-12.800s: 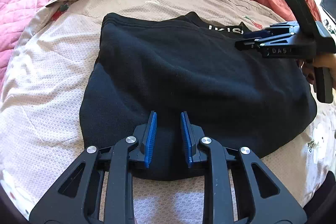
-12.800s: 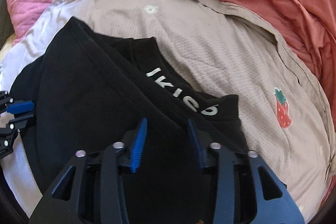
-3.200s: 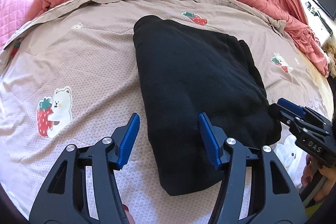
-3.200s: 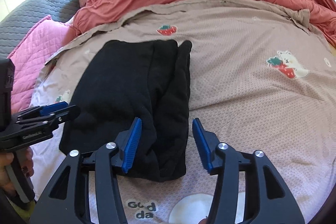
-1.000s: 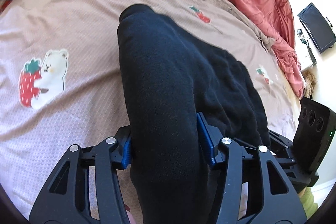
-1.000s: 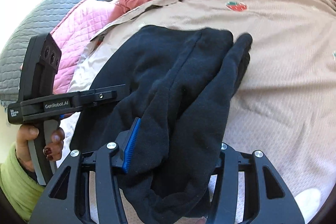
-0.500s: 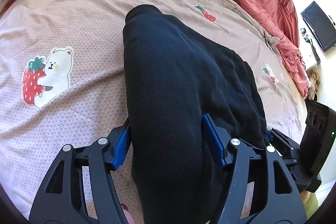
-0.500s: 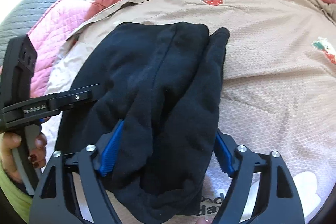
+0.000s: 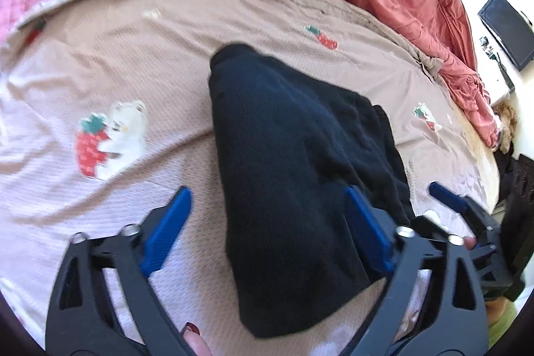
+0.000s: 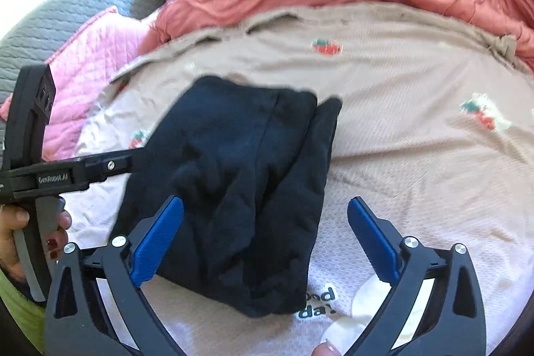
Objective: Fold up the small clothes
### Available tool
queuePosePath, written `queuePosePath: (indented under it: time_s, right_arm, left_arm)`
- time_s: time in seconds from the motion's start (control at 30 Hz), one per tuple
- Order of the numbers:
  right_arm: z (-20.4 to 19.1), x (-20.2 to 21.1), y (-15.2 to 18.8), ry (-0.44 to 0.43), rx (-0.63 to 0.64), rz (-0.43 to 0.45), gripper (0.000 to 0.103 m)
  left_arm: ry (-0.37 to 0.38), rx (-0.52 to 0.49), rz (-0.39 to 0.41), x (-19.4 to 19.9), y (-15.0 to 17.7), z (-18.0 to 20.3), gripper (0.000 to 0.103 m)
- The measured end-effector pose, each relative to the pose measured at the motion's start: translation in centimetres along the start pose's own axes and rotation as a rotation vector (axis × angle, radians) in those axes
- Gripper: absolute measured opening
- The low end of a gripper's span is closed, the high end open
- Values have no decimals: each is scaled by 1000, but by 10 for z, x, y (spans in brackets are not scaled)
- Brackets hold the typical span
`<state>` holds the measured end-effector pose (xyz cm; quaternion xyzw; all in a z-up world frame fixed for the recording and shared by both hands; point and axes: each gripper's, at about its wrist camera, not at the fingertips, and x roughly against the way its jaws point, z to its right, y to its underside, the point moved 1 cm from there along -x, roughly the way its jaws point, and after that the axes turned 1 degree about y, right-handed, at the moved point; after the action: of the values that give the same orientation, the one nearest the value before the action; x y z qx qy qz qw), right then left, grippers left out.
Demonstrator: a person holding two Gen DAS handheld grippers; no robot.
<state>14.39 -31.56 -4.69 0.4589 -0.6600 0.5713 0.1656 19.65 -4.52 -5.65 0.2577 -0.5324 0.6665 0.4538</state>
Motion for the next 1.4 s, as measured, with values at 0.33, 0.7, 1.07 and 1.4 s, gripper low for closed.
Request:
queuePosePath:
  time_s: [0.33,0.7,1.07,1.4]
  right_arm:
    - [-21,73,1,51,46,176,99]
    - [-44,118,25,60,72,191,99]
    - [-51,122,72,121,63,102,99]
    - [-46,116,79,141,41,73,99]
  left_arm:
    - [-86,-79,160,77,20,16,94]
    - [-167,-83,182,112,61,23,94]
    - [-158,-39,129,118,114,25,94]
    - [-191,9,105,120,132,9,94]
